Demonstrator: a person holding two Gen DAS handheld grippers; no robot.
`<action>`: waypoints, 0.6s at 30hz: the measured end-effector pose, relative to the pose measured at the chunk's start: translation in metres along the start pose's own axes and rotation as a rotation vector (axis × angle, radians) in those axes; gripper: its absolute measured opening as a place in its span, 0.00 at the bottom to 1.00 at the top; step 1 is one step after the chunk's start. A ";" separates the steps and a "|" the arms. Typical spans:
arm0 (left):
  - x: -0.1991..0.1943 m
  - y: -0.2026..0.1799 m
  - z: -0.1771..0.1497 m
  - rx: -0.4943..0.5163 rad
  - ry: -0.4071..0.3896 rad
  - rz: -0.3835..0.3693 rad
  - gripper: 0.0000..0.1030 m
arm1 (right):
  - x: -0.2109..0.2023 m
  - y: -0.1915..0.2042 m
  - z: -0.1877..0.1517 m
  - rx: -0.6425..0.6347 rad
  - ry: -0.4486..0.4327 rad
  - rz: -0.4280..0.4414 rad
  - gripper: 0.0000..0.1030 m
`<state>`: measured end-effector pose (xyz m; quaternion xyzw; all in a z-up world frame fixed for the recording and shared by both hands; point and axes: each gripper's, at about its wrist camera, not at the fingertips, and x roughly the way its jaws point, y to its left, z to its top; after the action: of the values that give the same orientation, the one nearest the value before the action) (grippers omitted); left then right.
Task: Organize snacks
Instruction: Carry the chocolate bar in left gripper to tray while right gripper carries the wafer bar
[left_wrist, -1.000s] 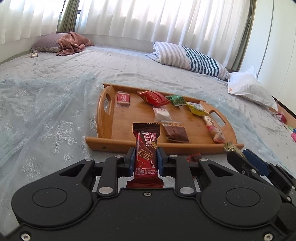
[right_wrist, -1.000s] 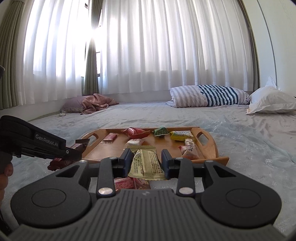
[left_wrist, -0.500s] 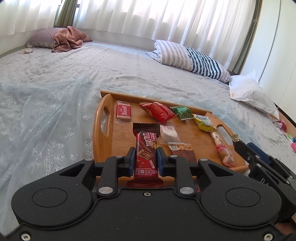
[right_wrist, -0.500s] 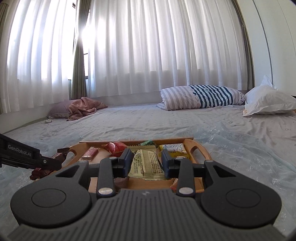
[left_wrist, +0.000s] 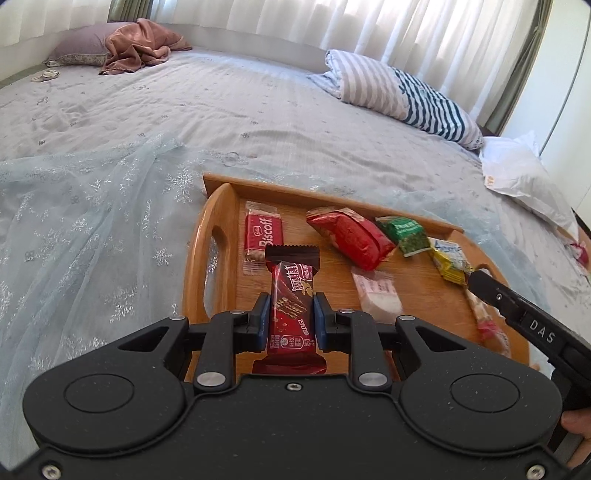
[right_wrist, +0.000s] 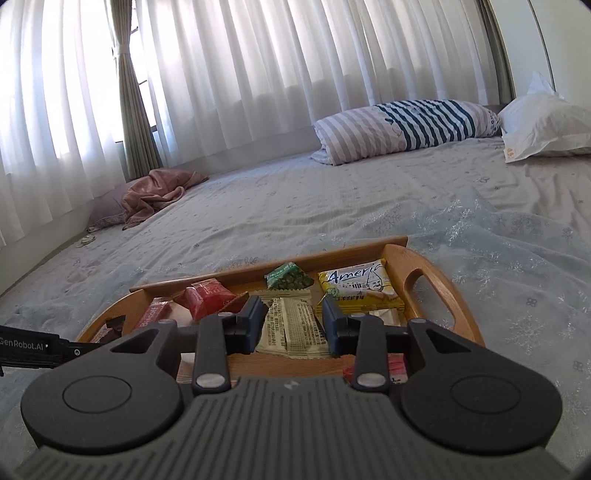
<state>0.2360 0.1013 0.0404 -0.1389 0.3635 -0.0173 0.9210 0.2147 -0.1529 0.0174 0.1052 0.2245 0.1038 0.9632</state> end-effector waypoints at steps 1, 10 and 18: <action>0.005 0.001 0.002 -0.003 0.004 0.002 0.22 | 0.007 0.000 0.001 0.001 0.013 -0.007 0.39; 0.036 0.002 0.011 -0.001 0.027 0.038 0.22 | 0.045 0.003 0.001 0.003 0.102 -0.025 0.39; 0.048 0.007 0.023 0.001 0.019 0.066 0.22 | 0.060 0.021 0.004 -0.098 0.151 -0.092 0.39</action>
<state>0.2861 0.1069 0.0224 -0.1261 0.3764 0.0116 0.9178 0.2658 -0.1189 0.0015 0.0396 0.2957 0.0778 0.9513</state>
